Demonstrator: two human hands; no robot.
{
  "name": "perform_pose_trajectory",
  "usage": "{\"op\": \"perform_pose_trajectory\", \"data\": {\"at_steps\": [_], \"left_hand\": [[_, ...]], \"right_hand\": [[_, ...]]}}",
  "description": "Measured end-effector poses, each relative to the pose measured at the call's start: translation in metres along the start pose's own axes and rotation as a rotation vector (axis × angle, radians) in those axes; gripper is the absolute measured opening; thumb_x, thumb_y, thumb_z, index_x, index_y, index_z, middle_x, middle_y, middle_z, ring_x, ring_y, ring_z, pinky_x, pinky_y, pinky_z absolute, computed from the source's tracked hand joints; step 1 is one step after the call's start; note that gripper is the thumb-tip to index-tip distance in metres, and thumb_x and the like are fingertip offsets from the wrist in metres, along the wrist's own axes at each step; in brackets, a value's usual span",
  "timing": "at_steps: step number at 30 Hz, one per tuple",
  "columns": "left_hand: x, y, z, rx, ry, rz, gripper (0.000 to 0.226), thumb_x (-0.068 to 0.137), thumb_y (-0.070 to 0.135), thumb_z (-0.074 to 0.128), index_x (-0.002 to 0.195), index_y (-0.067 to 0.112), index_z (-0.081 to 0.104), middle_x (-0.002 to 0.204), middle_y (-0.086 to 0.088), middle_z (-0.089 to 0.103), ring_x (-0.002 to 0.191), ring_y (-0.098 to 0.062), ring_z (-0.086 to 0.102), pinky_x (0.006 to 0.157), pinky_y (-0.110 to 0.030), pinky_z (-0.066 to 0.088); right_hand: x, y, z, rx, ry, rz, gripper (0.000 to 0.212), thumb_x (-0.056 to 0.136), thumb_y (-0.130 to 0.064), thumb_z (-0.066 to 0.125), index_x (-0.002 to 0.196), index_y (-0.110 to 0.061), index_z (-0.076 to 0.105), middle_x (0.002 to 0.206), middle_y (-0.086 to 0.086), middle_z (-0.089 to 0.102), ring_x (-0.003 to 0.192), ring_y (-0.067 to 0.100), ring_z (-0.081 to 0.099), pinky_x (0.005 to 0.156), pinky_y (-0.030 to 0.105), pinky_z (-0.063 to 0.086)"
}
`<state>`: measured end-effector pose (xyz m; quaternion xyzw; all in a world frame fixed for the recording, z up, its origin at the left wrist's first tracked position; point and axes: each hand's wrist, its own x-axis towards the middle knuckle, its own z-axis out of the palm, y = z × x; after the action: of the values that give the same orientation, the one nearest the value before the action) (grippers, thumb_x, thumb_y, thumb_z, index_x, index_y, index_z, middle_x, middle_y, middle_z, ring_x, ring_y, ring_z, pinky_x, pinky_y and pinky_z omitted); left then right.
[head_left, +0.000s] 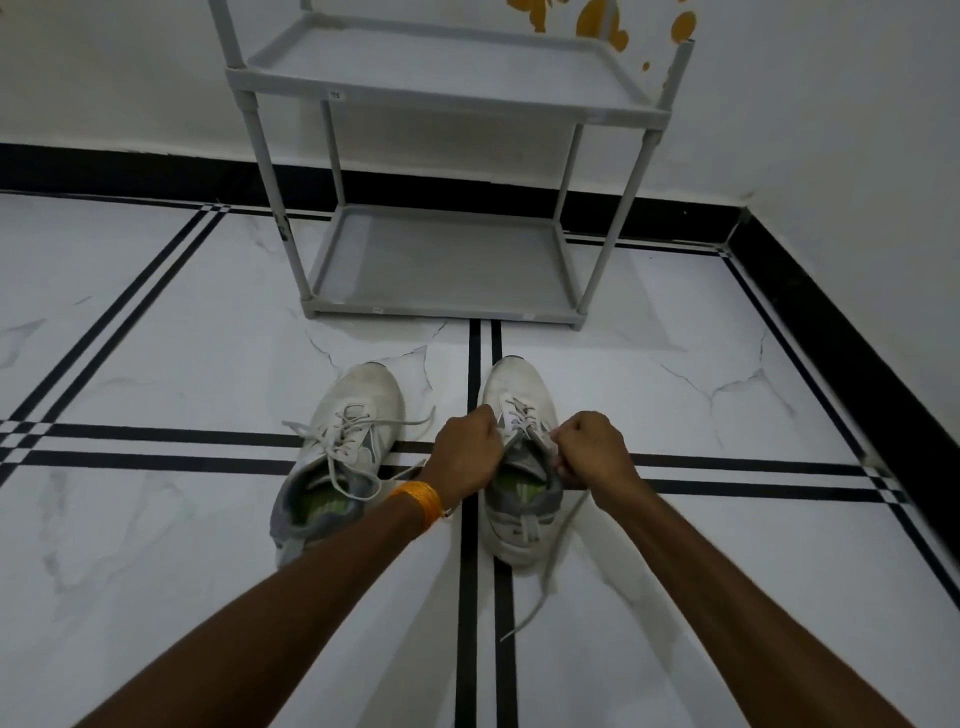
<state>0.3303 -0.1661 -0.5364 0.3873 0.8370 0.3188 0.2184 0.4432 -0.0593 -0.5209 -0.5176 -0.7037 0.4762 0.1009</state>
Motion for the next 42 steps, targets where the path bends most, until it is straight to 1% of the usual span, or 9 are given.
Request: {"op": "perform_pose_trajectory", "data": {"at_steps": [5,8,12,22,28,31,35,39,42], "left_hand": [[-0.003,0.001,-0.004,-0.626,-0.036,-0.408,0.019,0.083,0.016,0.058,0.066,0.010,0.058,0.063,-0.005,0.054,0.060,-0.018,0.047,0.052,-0.026,0.039],[-0.007,-0.001,-0.003,-0.808,-0.016,-0.463,0.017,0.077,0.003,0.068,0.063,0.007,0.058,0.059,-0.003,0.058,0.054,-0.013,0.053,0.047,-0.019,0.044],[-0.010,-0.002,0.003,-0.746,0.068,-0.402,0.044,0.071,-0.014,0.069,0.048,0.013,0.044,0.032,0.009,0.046,0.038,-0.008,0.046,0.035,-0.013,0.038],[-0.010,-0.009,0.012,-0.568,0.143,-0.363,0.035,0.065,-0.004,0.077,0.051,0.012,0.049,0.055,-0.005,0.053,0.055,-0.018,0.052,0.054,-0.029,0.050],[-0.020,-0.008,-0.005,-0.173,0.128,-0.087,0.035,0.079,0.032,0.072,0.055,0.022,0.049,0.055,0.005,0.052,0.056,-0.011,0.051,0.052,-0.023,0.039],[-0.017,-0.005,-0.038,0.022,0.168,-0.005,0.040,0.082,0.033,0.067,0.050,0.020,0.046,0.049,0.006,0.047,0.053,-0.013,0.048,0.053,-0.022,0.035],[-0.010,0.014,-0.077,0.053,0.333,0.130,0.045,0.080,0.036,0.067,0.045,0.017,0.046,0.048,0.003,0.046,0.062,-0.021,0.052,0.062,-0.028,0.044],[-0.014,0.050,-0.088,-0.109,0.007,0.374,0.036,0.086,0.038,0.067,0.071,0.006,0.064,0.073,-0.007,0.064,0.068,-0.019,0.060,0.063,-0.034,0.046],[-0.015,0.058,-0.077,0.263,-0.022,0.704,0.028,0.091,0.038,0.060,0.088,0.011,0.067,0.094,-0.003,0.068,0.079,-0.019,0.064,0.066,-0.032,0.051]], "right_hand": [[0.000,0.012,0.005,0.517,-0.152,0.291,0.035,0.076,0.003,0.073,0.062,-0.012,0.045,0.052,0.004,0.040,0.035,0.008,0.029,0.031,0.019,0.023],[-0.003,0.013,0.015,0.540,-0.118,0.327,0.037,0.066,0.004,0.081,0.057,-0.011,0.048,0.048,0.005,0.045,0.033,0.010,0.031,0.031,0.020,0.025],[-0.008,0.008,0.024,0.413,-0.018,0.275,0.037,0.056,0.002,0.086,0.048,-0.012,0.052,0.046,0.004,0.054,0.044,0.020,0.046,0.046,0.030,0.040],[-0.017,0.006,0.032,0.209,0.140,0.152,0.039,0.054,-0.008,0.088,0.046,-0.014,0.050,0.050,0.002,0.053,0.048,0.016,0.046,0.047,0.025,0.038],[-0.019,-0.004,0.014,0.061,0.070,-0.016,0.033,0.063,-0.009,0.082,0.051,-0.015,0.052,0.058,0.004,0.058,0.058,0.020,0.056,0.051,0.028,0.043],[-0.016,-0.025,-0.017,-0.086,-0.105,-0.053,0.033,0.071,-0.021,0.080,0.054,-0.013,0.052,0.062,0.004,0.056,0.061,0.018,0.053,0.056,0.028,0.041],[-0.018,-0.068,-0.056,-0.166,-0.082,-0.145,0.026,0.081,-0.029,0.073,0.068,-0.009,0.062,0.067,0.002,0.057,0.063,0.012,0.050,0.065,0.029,0.040],[-0.030,-0.110,-0.064,-0.051,-0.164,-0.328,0.025,0.089,-0.030,0.064,0.078,-0.008,0.065,0.073,0.004,0.064,0.069,0.013,0.057,0.066,0.030,0.046],[-0.039,-0.134,-0.055,-0.150,-0.212,-0.505,0.033,0.092,-0.031,0.061,0.067,-0.010,0.057,0.061,0.003,0.053,0.056,0.012,0.050,0.058,0.026,0.042]]}}
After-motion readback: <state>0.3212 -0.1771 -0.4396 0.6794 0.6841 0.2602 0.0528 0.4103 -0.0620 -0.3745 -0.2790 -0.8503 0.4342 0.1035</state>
